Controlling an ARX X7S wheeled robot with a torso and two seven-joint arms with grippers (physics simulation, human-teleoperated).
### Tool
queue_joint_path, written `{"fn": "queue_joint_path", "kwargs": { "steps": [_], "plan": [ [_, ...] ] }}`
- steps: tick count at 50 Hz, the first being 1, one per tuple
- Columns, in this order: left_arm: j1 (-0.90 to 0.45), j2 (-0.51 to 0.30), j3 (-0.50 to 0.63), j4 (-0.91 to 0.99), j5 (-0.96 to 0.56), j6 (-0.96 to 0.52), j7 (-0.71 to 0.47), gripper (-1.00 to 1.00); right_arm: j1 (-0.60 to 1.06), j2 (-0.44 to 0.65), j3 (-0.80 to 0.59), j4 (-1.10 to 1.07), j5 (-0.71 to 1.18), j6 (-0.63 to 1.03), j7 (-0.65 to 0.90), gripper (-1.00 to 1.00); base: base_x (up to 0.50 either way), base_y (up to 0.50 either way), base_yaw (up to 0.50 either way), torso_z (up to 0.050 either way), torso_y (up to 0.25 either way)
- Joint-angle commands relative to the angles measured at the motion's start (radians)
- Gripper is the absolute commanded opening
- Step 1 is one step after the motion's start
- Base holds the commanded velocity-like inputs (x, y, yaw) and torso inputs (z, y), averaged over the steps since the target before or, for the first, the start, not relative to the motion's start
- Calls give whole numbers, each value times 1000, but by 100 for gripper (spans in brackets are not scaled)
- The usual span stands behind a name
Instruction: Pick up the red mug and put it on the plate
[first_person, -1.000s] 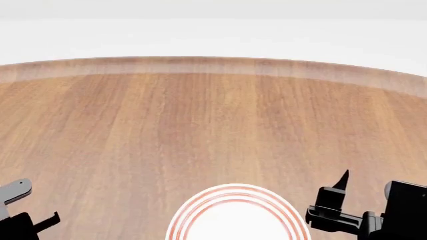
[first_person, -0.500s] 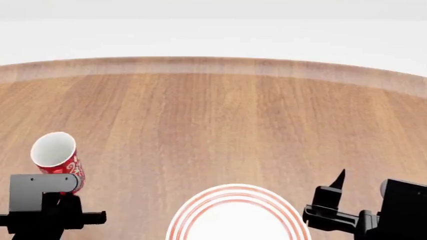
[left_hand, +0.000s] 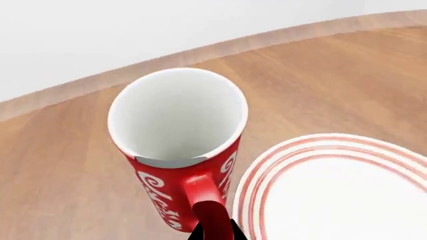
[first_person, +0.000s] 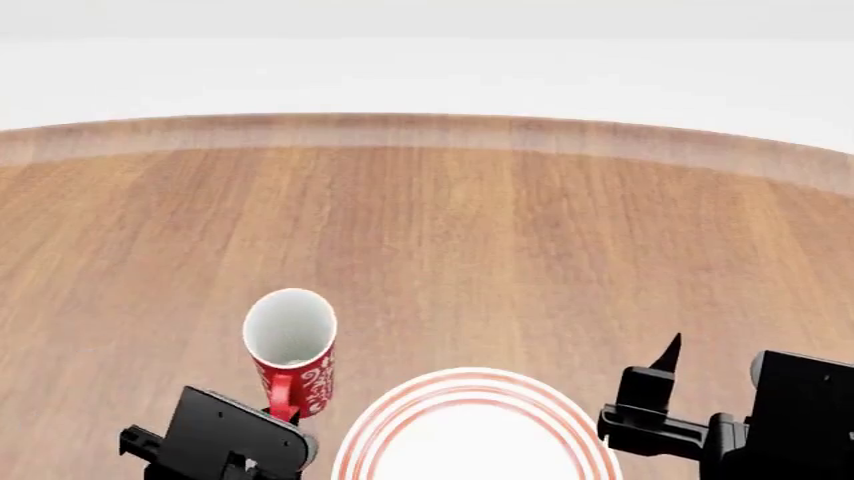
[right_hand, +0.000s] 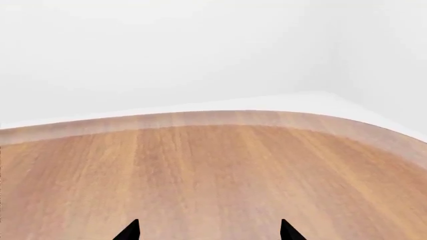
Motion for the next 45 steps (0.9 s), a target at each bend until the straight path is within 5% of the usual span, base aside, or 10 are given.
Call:
{"fn": "queue_joint_path", "kwargs": {
  "steps": [1, 27, 45],
  "plan": [
    [37, 9, 111, 64, 0, -22, 5, -100, 5, 2, -3, -3, 8, 5, 3, 100, 0, 0, 0, 0, 0],
    [-75, 42, 288, -74, -82, -9, -6, -100, 4, 2, -17, 9, 14, -10, 7, 100, 0, 0, 0, 0, 0],
    [-317, 51, 611, -439, -395, 151, -248, -100, 3, 4, -20, 30, 23, -30, 2, 100, 0, 0, 0, 0, 1]
  ]
}}
